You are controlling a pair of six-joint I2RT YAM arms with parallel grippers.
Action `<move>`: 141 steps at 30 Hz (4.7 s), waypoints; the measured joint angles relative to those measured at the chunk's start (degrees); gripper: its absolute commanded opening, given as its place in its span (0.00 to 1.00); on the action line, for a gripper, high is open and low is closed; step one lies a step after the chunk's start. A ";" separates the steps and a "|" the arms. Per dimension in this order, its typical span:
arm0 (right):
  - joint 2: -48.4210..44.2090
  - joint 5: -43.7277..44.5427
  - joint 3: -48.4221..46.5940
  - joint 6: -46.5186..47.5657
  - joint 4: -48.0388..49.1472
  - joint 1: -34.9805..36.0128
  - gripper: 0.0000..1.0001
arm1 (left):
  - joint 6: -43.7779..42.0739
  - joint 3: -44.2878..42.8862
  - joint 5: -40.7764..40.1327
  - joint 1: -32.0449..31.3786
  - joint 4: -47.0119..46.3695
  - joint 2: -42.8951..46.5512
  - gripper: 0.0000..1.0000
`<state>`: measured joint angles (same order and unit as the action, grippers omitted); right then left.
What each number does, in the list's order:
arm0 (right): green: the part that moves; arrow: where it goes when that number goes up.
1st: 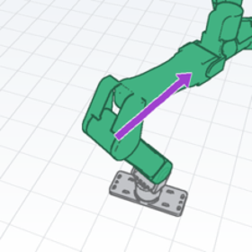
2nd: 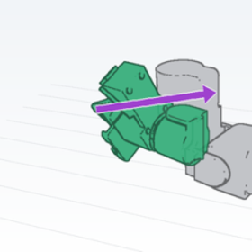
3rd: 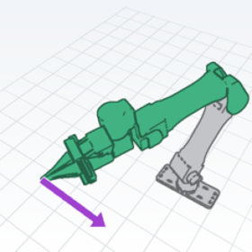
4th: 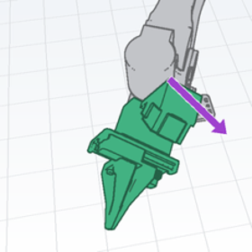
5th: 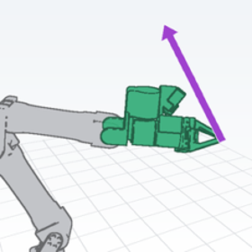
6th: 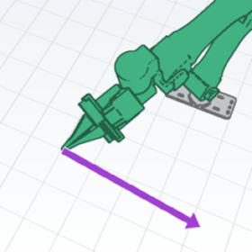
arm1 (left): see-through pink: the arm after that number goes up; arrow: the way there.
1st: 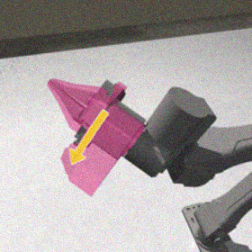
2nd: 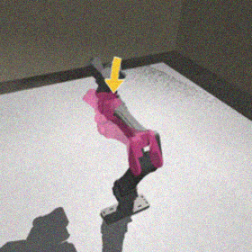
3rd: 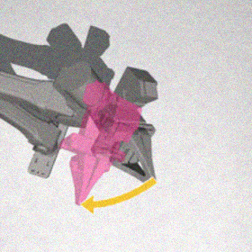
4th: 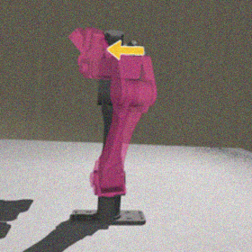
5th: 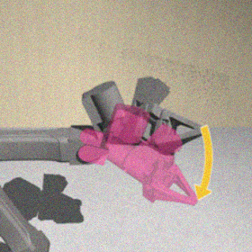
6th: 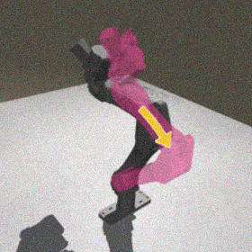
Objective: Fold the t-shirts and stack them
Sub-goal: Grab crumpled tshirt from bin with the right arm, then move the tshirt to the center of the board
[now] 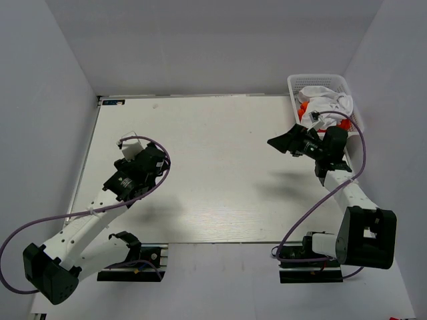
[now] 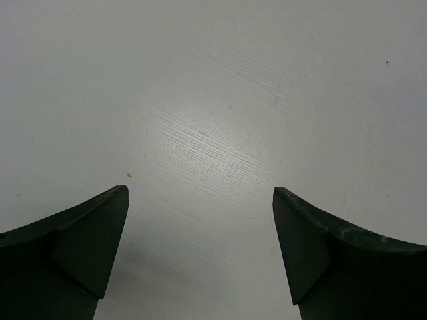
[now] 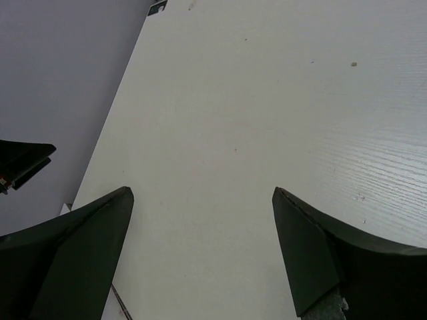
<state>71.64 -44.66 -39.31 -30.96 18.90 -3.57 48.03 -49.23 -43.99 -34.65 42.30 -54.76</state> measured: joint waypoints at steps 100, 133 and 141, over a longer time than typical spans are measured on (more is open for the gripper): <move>21.46 24.92 -81.55 23.37 -29.51 -11.41 0.00 | -6.62 -4.46 3.58 0.70 -12.46 -13.97 0.99; 11.58 -1.33 -33.81 27.91 -26.91 15.85 0.90 | -6.64 -4.48 7.61 0.72 -12.66 -15.78 0.99; 12.92 16.11 -17.09 25.24 -31.08 14.95 0.90 | -6.67 -6.32 8.96 0.74 -11.45 -21.94 0.99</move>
<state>84.55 -28.56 -56.40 -5.72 -12.19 11.38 41.36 -55.55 -35.03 -33.91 30.85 -76.71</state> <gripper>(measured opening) 0.898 0.984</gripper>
